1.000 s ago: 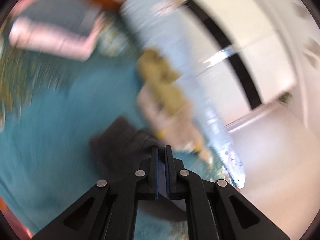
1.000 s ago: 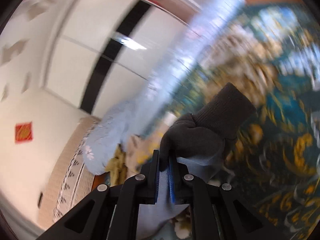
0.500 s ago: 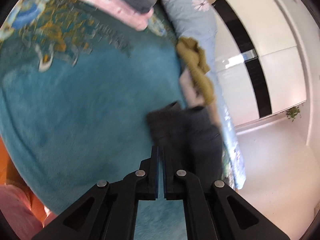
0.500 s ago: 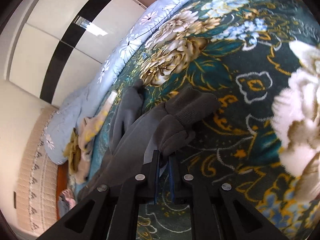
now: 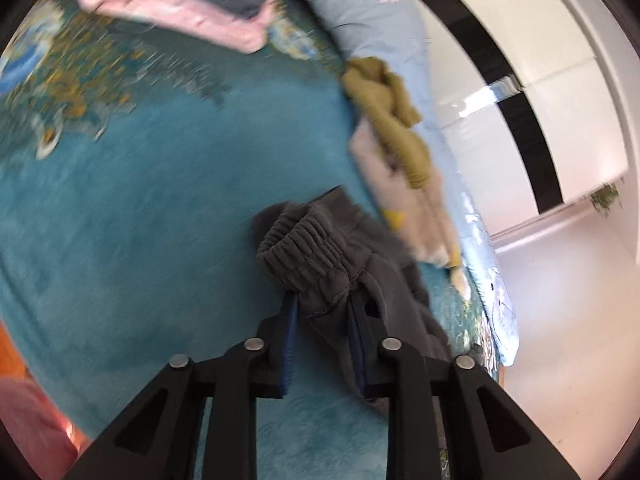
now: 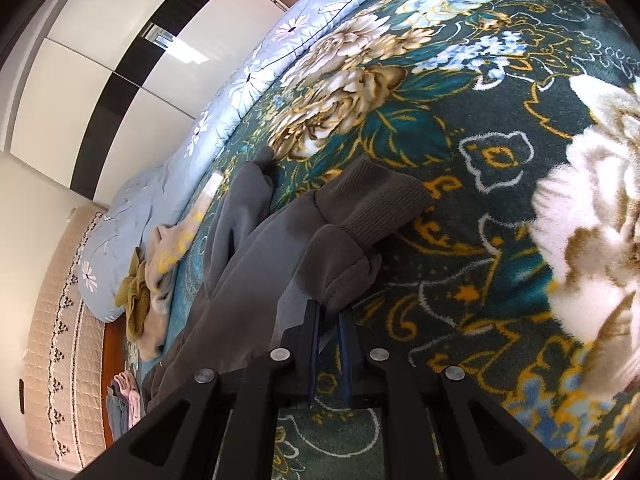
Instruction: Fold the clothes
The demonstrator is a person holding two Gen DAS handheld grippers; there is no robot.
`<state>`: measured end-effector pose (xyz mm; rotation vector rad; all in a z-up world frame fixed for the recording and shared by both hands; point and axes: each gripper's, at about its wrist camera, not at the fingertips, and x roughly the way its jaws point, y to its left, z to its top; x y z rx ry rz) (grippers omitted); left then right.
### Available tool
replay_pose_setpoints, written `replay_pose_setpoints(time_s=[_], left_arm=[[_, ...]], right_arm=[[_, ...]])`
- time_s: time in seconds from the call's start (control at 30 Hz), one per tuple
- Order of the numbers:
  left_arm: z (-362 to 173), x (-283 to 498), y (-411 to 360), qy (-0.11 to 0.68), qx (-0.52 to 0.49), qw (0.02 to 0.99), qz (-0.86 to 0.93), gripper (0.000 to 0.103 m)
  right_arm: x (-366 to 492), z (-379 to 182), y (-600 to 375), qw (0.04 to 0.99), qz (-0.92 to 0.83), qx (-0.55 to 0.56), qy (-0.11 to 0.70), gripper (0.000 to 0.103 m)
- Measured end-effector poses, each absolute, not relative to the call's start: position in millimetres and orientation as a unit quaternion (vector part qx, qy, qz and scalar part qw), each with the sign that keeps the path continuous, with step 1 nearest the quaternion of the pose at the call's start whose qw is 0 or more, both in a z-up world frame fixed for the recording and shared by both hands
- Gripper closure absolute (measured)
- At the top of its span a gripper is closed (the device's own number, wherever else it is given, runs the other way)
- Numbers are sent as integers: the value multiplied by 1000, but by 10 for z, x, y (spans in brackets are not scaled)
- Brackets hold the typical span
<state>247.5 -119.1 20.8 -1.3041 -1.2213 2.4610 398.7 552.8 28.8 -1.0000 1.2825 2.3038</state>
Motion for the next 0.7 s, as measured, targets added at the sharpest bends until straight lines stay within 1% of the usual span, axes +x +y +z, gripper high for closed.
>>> replay_pose_setpoints(time_s=[0.17, 0.23, 0.33, 0.37, 0.4, 0.47, 0.53, 0.6, 0.67, 0.7], left_arm=[[-91, 2692, -1319, -401, -473, 38, 784, 84], [-131, 2727, -1379, -411, -475, 49, 776, 84], [-52, 2732, -1449, -419, -472, 67, 773, 81], [4, 2729, -1475, -416, -470, 69, 775, 76], [75, 2727, -1510, -407, -467, 64, 783, 66], [210, 2714, -1581, -388, -454, 54, 800, 58], [358, 2644, -1651, -373, -438, 49, 816, 57], [506, 2491, -1669, -358, -432, 48, 826, 54], [575, 2218, -1580, -342, -437, 75, 829, 48], [564, 2011, -1503, -332, -448, 89, 825, 48]], right_arm=[[4026, 310, 5549, 166, 804, -354, 447, 91], [4072, 405, 5583, 183, 810, -348, 435, 88], [4136, 579, 5650, 208, 821, -332, 416, 78], [4151, 656, 5682, 215, 826, -323, 409, 75], [4126, 728, 5701, 215, 832, -314, 404, 75], [4024, 839, 5717, 206, 841, -302, 398, 74], [3840, 899, 5696, 182, 849, -298, 395, 68], [3596, 891, 5638, 159, 852, -301, 397, 60], [3289, 821, 5548, 138, 849, -310, 405, 59], [3129, 761, 5498, 130, 843, -318, 414, 59]])
